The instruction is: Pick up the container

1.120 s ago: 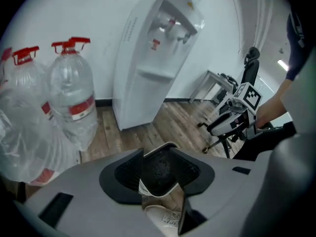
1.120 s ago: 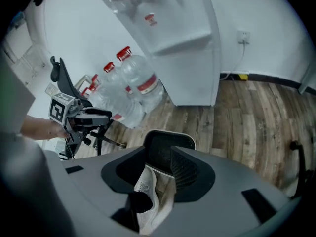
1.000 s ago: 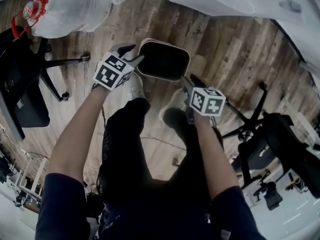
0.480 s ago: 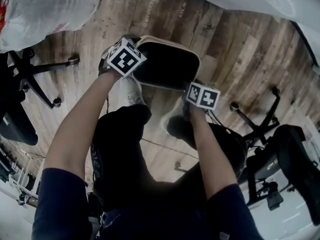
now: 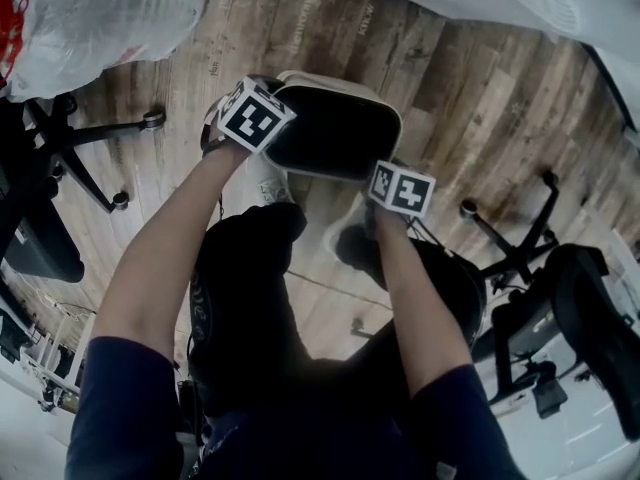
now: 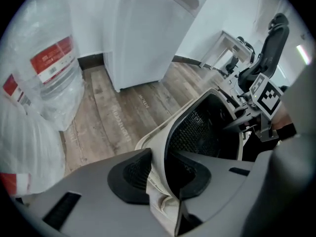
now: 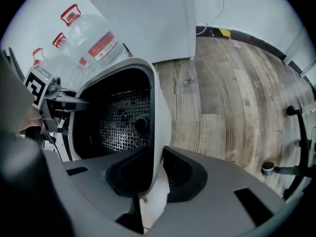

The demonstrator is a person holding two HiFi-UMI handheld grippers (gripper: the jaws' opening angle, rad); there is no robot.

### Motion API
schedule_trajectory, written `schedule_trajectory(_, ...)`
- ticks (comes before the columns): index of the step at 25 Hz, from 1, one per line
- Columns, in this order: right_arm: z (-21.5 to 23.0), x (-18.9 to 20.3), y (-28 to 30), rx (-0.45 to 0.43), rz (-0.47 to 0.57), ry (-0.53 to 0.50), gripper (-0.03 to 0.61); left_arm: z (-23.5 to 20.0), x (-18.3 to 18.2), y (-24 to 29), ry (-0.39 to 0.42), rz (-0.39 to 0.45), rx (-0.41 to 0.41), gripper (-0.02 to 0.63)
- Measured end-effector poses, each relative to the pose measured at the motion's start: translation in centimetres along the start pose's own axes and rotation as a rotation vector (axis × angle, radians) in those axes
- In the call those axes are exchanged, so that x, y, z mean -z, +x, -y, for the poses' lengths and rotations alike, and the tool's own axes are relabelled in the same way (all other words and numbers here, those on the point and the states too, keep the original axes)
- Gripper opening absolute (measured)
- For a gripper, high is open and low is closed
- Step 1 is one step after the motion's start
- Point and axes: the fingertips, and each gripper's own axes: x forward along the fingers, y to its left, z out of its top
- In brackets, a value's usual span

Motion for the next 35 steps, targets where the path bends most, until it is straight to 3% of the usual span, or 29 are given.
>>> schedule_trajectory(4, -2.4, -1.3, -6.4, -0.008, 0.018, -0.045, 0.089, 1.2, -0.8, -6.9, -0.039, 0.009, 0.006, 0.112)
schedule_trajectory(13, -9.7, -5.5, -26.6, -0.009, 0.116, -0.180, 0.089, 4.6, -6.2, -28.9, -0.090, 0.157, -0.073, 0.115)
schedule_trajectory(20, -15.0, -5.4, -41.7, -0.017, 0.182, -0.268, 0.091, 9.5, -6.8, -44.6, -0.131, 0.227, -0.097, 0.120)
schedule_trajectory(29, -18.9, -4.3, -55.1, -0.019, 0.263, -0.337, 0.095, 14.4, -8.2, -58.4, -0.145, 0.322, -0.129, 0.123)
schedule_trajectory(35, -19.7, -3.3, -60.2, -0.034, 0.330, -0.344, 0.097, 17.3, -9.4, -63.7, -0.122, 0.387, -0.175, 0.121)
